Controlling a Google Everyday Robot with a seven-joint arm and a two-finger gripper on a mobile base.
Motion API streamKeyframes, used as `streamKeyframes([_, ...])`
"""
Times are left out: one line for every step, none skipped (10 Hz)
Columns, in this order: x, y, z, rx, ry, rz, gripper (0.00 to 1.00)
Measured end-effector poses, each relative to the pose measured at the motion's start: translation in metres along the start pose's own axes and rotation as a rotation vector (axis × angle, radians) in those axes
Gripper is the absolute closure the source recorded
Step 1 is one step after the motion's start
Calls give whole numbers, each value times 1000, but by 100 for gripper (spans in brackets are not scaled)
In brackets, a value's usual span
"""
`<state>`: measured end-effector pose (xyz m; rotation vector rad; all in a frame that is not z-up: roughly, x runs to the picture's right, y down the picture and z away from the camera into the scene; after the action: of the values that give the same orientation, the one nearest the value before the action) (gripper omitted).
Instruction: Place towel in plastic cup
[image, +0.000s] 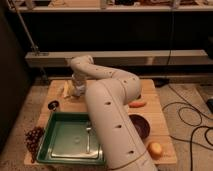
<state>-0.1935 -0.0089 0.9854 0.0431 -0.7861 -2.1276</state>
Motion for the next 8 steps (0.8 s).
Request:
streamKeyframes([0, 0, 2, 0, 2, -1, 20])
streamKeyframes([0, -1, 4, 1, 2, -3, 20])
streamKeyframes([0, -1, 6, 10, 5, -4, 24])
streamKeyframes([-1, -1, 9, 39, 3, 0, 35])
streamKeyframes([-4, -1, 12, 65, -1, 3, 45])
streamKeyframes([-9, 0, 17, 74, -14, 2, 55])
streamKeyframes([-12, -3, 21, 79, -28, -4, 65])
streamKeyframes([-16, -7, 25, 84, -46, -14, 75])
